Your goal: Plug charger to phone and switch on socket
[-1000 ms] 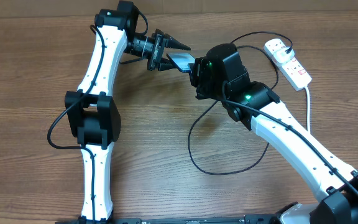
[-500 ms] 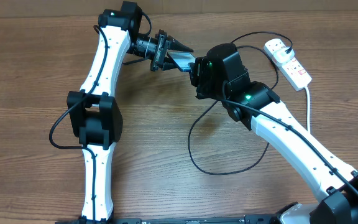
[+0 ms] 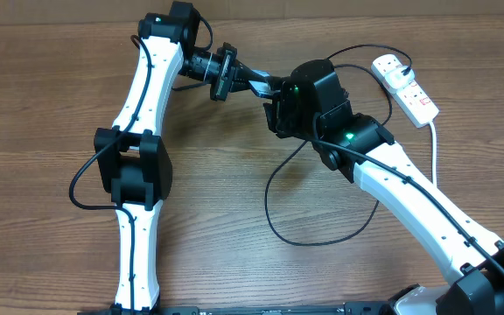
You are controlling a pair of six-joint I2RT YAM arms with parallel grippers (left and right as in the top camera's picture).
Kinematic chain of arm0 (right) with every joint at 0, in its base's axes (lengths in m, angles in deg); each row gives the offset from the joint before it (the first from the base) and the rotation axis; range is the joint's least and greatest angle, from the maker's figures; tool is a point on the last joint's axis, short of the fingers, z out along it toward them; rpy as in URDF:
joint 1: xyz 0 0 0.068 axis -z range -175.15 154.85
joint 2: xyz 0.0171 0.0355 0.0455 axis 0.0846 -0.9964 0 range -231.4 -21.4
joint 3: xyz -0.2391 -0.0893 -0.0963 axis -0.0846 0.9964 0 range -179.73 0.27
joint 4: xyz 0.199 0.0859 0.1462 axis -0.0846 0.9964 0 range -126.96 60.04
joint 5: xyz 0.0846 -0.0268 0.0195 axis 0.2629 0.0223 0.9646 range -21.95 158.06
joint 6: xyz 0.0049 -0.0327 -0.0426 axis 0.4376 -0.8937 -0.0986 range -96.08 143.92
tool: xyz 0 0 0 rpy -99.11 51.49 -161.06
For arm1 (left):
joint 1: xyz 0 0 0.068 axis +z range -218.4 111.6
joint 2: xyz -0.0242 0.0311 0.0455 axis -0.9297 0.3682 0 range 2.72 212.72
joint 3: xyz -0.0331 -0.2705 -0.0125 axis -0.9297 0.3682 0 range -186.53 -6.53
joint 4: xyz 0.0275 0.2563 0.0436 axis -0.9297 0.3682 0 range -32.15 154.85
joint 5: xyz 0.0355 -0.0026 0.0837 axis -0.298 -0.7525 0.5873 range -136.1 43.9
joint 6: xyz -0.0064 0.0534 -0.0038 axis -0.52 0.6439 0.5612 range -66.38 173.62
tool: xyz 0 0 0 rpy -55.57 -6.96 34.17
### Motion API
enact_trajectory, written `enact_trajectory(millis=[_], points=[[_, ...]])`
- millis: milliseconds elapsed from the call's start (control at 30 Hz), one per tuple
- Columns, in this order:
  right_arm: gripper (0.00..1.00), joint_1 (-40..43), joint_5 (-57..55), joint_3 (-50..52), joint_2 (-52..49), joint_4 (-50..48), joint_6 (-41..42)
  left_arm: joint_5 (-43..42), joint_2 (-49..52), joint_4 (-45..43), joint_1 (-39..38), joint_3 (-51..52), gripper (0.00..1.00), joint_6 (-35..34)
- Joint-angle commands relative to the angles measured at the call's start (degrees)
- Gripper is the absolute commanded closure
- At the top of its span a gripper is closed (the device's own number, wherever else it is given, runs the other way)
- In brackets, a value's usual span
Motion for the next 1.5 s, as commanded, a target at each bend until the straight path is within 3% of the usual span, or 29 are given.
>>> enact_trajectory(millis=[0,233,300,333,600,867,967,1133,1333,1367,1400,1467], points=[[0.23,0.46,-2.58,-1.92,0.76,-0.33,-15.08,5.14,-2.40,-0.07,1.40,-1.25,0.96,0.33],[0.15,3.67,-1.03,-1.95,0.79,4.33,-50.88,20.02,-2.40,0.79,5.22,-1.25,0.96,5.90],[0.09,4.39,-1.07,-1.95,0.76,7.69,-54.90,23.45,-2.40,1.31,5.64,-1.25,0.96,9.25],[0.00,4.94,-1.60,-1.92,0.76,11.13,-57.77,25.20,-2.40,1.36,5.66,-1.25,0.96,14.56],[0.00,5.09,-7.54,0.48,0.70,17.31,-58.93,18.10,-2.40,7.69,3.56,-1.25,0.96,50.51],[0.00,5.07,-7.56,1.25,0.66,17.40,-58.99,13.53,-8.52,8.66,3.23,-1.27,0.96,61.48],[0.00,5.09,-7.56,1.42,0.55,17.33,-59.17,19.08,-13.35,8.79,3.13,-1.27,0.96,60.81],[0.03,5.09,-7.45,1.46,-0.15,17.33,-60.92,35.28,-22.47,9.25,1.55,-1.25,0.96,52.22],[0.19,5.09,-5.03,1.46,-2.69,18.23,-63.84,53.55,-26.03,12.70,-2.38,-1.25,0.96,42.21],[0.30,5.09,-4.37,1.46,-3.56,18.23,-63.84,56.06,-25.92,13.09,-3.43,-0.92,0.96,41.03],[0.35,5.22,-3.93,1.46,-4.37,18.23,-63.91,59.10,-25.92,12.85,-4.44,-0.15,0.96,39.50],[0.36,6.12,0.37,1.14,-5.68,18.18,-66.66,63.93,-25.92,12.13,-5.46,1.29,0.96,35.85]])
